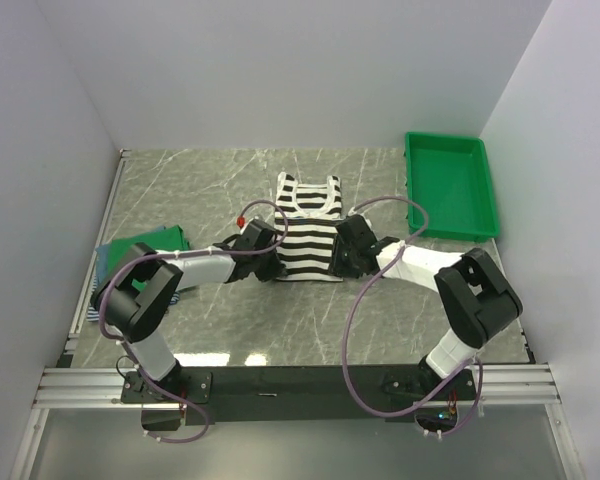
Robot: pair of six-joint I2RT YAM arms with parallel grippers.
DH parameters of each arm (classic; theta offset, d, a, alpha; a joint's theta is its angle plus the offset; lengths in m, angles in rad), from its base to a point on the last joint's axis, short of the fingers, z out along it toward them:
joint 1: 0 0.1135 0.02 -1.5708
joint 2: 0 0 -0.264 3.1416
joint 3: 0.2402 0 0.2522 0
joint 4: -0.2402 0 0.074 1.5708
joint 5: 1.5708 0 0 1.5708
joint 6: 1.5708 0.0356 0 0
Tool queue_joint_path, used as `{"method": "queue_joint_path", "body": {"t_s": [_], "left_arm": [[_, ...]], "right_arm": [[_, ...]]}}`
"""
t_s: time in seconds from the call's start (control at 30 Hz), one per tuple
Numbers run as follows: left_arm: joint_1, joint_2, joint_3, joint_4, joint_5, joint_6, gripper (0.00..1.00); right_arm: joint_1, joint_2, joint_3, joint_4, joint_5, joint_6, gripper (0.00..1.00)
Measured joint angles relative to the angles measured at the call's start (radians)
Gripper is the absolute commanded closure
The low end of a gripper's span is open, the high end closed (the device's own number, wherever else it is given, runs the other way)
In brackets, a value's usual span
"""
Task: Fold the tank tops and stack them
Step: Fold the tank top
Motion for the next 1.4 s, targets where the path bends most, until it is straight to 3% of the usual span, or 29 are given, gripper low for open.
{"method": "queue_joint_path", "body": {"t_s": [0.3,0.53,0.63,0.77,1.07,1.17,1.4], "left_arm": [[-0.054,-0.037,-0.063,0.048,-0.022,-0.039,0.99],[-0.1,-0.158,-0.182,0.028,-0.013,-0.061,0.98],[-0.116,-0.222,-0.225,-0.022,-0.005,-0.063,0.92],[-0.135,-0.291,-0.246,-0.107,0.003,-0.056,0.75],[-0.137,-0.497,-0.247,-0.261,-0.003,-0.058,0.56],[-0.134,-0.528,-0.276,-0.262,-0.004,-0.084,0.51],[-0.086,-0.538,-0.397,-0.211,0.023,-0.124,0.51]], "right_arm": [[0.043,-0.05,-0.098,0.121,0.007,0.027,0.6],[0.093,-0.178,-0.224,0.128,0.003,0.064,0.6],[0.12,-0.245,-0.269,0.087,-0.005,0.08,0.59],[0.137,-0.321,-0.305,0.019,-0.014,0.103,0.54],[0.137,-0.475,-0.341,-0.093,-0.015,0.165,0.52],[0.134,-0.467,-0.377,-0.08,-0.04,0.191,0.52],[0.114,-0.443,-0.405,-0.016,-0.082,0.24,0.53]]}}
